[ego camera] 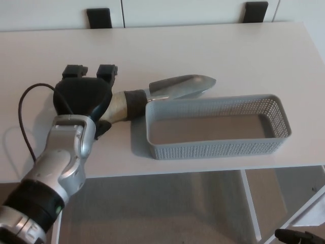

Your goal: The robot walks towards a desk on which a shovel is kept on the left hand side and a container is kept on the right hand side. The robot picks up the shovel using its left hand and places it in the container.

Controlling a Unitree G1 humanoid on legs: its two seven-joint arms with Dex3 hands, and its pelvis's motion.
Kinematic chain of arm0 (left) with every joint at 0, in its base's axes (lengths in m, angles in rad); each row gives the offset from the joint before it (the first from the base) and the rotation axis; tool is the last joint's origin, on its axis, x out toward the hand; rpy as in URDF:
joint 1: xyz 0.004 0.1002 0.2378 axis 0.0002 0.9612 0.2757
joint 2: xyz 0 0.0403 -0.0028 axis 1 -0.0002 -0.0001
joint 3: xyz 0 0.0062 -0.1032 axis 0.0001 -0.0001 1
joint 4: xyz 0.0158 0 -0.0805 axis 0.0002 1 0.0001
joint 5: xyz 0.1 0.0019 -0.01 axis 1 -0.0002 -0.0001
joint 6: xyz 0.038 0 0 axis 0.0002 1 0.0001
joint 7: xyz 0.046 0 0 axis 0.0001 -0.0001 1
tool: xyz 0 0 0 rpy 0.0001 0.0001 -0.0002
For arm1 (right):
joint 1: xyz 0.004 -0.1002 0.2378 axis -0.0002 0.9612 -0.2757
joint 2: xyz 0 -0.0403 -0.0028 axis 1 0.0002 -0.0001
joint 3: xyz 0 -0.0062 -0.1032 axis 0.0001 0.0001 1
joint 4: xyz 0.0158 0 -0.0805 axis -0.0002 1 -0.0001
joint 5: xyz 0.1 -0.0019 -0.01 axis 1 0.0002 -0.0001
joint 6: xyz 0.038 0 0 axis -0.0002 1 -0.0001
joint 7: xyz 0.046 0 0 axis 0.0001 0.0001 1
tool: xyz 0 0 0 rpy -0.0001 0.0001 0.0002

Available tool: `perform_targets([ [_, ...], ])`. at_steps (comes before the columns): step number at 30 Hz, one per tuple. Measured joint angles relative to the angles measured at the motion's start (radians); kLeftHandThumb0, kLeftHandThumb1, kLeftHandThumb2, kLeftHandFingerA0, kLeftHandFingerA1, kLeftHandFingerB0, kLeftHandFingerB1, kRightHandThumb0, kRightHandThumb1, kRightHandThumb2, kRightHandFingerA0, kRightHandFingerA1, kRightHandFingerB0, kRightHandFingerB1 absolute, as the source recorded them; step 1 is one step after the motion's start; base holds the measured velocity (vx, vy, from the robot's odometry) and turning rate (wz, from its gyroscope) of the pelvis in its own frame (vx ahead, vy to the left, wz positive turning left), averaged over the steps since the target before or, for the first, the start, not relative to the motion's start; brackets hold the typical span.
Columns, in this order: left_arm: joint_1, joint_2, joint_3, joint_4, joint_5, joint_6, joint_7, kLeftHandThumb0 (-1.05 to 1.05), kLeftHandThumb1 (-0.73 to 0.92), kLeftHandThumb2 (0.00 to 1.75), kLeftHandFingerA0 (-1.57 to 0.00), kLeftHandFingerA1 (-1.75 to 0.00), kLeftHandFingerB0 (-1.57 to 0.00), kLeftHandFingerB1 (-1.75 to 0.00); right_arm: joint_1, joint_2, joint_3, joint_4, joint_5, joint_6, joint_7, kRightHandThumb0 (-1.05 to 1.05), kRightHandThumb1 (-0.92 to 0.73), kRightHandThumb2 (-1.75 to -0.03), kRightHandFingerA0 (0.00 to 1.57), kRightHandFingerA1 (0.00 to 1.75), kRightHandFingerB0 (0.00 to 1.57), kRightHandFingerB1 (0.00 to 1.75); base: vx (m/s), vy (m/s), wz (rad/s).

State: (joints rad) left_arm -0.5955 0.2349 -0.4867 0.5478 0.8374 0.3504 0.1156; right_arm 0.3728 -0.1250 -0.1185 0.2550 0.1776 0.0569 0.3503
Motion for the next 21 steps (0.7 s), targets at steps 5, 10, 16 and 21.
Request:
perform_targets([
  [5, -0.04, -0.016, 0.047, 0.049, -0.053, -0.002, -0.067, -0.67, 0.49, 0.55, -0.37, -0.48, -0.14, -0.26, -0.002, -0.003, 0.007, 0.003, -0.005, -0.002, 0.005, -0.19, -0.42, -0.52, 0.77, 0.57, 0.59, 0.49, 0.0, 0.0, 0.0],
  [10, -0.071, -0.019, 0.075, 0.072, -0.105, -0.005, -0.134, -0.62, 0.48, 0.56, -0.37, -0.39, -0.13, -0.27, -0.004, -0.021, 0.02, 0.0, -0.013, -0.004, 0.018, -0.19, -0.42, -0.52, 0.75, 0.57, 0.56, 0.48, 0.0, 0.0, 0.0],
  [16, -0.104, -0.02, 0.083, 0.096, -0.156, -0.006, -0.211, -0.62, 0.49, 0.55, -0.37, -0.44, -0.13, -0.27, -0.014, -0.039, 0.028, 0.0, -0.013, -0.004, 0.041, -0.2, -0.42, -0.52, 0.76, 0.57, 0.57, 0.48, 0.0, 0.0, 0.0],
  [21, -0.125, -0.02, 0.081, 0.125, -0.179, -0.006, -0.252, -0.67, 0.41, 0.73, -0.29, -0.47, -0.1, -0.36, -0.018, -0.045, 0.033, 0.0, -0.015, -0.006, 0.05, -0.21, -0.42, -0.52, 0.76, 0.57, 0.57, 0.49, 0.0, 0.0, 0.0],
])
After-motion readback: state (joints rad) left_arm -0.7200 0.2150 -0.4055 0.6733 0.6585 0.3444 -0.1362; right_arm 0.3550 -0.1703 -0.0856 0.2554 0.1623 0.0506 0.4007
